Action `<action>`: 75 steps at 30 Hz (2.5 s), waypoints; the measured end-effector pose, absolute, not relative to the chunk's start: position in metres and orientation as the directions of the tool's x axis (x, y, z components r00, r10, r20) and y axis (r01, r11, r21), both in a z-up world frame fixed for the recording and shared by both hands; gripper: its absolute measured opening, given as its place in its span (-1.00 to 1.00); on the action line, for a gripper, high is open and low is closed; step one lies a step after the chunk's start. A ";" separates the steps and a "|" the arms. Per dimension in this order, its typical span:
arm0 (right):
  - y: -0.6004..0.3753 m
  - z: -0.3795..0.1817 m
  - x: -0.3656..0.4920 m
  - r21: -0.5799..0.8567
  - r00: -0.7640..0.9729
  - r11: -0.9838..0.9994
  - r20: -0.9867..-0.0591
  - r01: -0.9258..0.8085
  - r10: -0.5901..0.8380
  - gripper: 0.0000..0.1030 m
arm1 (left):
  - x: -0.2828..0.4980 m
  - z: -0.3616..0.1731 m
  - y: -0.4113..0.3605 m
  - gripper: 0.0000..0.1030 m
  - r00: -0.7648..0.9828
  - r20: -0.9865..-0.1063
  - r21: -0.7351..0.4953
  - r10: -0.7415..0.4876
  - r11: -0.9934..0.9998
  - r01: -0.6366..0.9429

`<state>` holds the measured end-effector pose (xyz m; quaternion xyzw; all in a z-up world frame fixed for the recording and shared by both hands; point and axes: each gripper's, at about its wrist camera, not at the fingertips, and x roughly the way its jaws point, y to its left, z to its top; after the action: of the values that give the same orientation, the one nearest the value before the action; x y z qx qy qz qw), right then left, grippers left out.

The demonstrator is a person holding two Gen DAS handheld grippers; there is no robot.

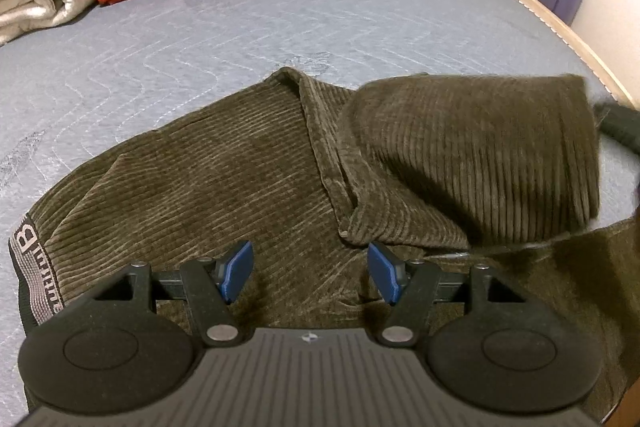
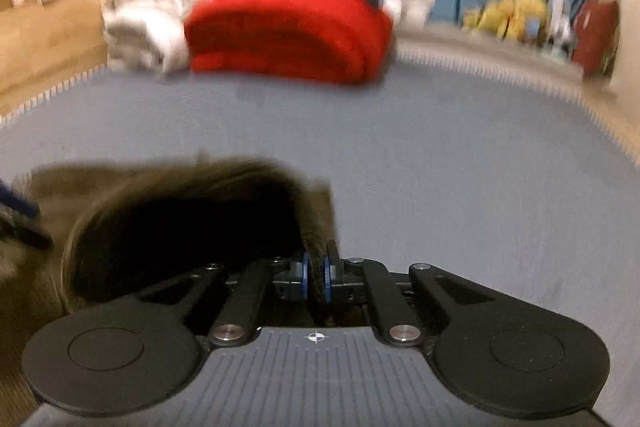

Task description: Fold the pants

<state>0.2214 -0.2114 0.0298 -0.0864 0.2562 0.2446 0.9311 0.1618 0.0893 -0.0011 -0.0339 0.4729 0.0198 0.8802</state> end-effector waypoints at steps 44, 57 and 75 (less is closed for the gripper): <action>-0.518 -0.040 0.282 0.813 0.842 0.404 -0.514 0.418 0.163 -0.62 | 0.224 -0.077 0.000 -0.79 0.631 -0.756 0.051 -0.176 0.944 0.325; -0.501 0.091 0.323 0.496 0.878 0.795 -0.470 0.349 -0.093 -0.86 | 0.194 -0.025 0.055 -0.81 0.583 -0.733 -0.067 -0.349 0.891 0.449; -0.504 0.020 0.252 0.217 0.637 0.742 -0.691 0.634 -0.342 -0.26 | 0.171 -0.005 0.101 -0.09 0.568 -0.702 -0.206 -0.430 0.886 0.416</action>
<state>0.2515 -0.5036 0.0197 0.2264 0.3222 -0.2787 0.8759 0.1711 0.1009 -0.0050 -0.0086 0.3990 -0.2388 0.8853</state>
